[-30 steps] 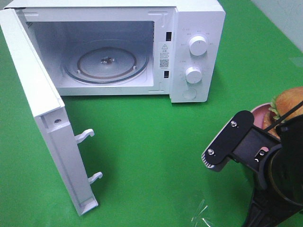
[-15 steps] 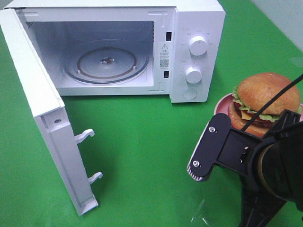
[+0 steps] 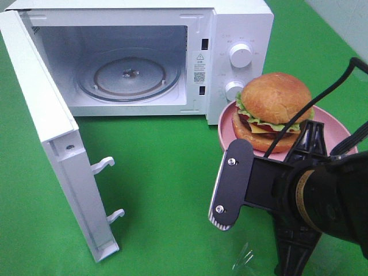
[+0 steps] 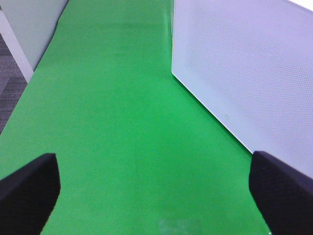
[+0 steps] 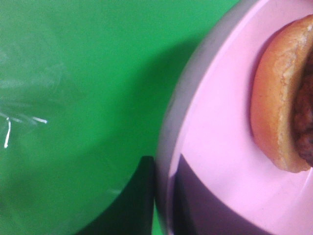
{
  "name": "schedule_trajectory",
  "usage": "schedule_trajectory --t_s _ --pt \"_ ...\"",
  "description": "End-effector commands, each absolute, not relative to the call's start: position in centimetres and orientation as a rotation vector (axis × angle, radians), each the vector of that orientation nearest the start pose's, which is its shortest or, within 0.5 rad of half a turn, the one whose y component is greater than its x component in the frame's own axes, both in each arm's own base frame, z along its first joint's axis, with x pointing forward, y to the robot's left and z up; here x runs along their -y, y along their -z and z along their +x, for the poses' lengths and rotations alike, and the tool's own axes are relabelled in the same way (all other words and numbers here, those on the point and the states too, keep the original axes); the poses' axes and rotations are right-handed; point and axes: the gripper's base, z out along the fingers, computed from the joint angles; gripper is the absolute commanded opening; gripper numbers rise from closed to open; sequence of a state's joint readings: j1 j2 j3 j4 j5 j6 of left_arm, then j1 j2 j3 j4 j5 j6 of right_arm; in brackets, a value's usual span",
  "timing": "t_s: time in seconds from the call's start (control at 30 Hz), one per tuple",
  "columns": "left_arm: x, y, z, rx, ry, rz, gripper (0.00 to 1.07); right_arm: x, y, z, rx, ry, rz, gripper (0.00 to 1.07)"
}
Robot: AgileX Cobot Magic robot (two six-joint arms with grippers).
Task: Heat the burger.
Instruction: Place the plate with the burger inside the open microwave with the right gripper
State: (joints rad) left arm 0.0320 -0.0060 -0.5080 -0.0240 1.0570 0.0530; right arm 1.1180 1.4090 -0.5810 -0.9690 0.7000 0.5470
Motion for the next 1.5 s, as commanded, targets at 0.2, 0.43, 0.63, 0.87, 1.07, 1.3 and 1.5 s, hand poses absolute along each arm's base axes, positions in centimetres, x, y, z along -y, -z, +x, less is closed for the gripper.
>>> schedule_trajectory --t_s 0.2,0.43,0.63,0.87,1.07,1.3,1.5 --pt "0.3 -27.9 -0.8 -1.998 -0.015 0.030 0.98 -19.1 -18.9 14.2 -1.717 0.450 -1.754 0.00" --pt "0.3 -27.9 -0.8 -1.998 -0.015 0.030 0.98 -19.3 -18.9 14.5 -1.594 0.456 -1.859 0.00" --pt "0.3 -27.9 -0.8 -1.998 -0.015 0.030 0.98 -19.2 -18.9 15.2 -1.464 0.451 -1.969 0.00" --pt "0.3 -27.9 -0.8 -1.998 -0.015 0.030 0.98 -18.5 -18.8 16.1 -1.359 0.473 -2.082 0.00" --pt "0.3 -27.9 -0.8 -1.998 -0.015 0.030 0.98 -18.1 -18.7 16.9 -1.332 0.407 -2.100 0.00" --pt "0.3 -27.9 -0.8 -1.998 -0.015 0.030 0.98 -17.8 -18.9 17.9 -1.188 0.368 -2.140 0.00" --pt "0.3 -27.9 -0.8 -1.998 -0.015 0.030 0.98 -17.4 -19.4 18.9 -1.184 0.363 -2.117 0.00"
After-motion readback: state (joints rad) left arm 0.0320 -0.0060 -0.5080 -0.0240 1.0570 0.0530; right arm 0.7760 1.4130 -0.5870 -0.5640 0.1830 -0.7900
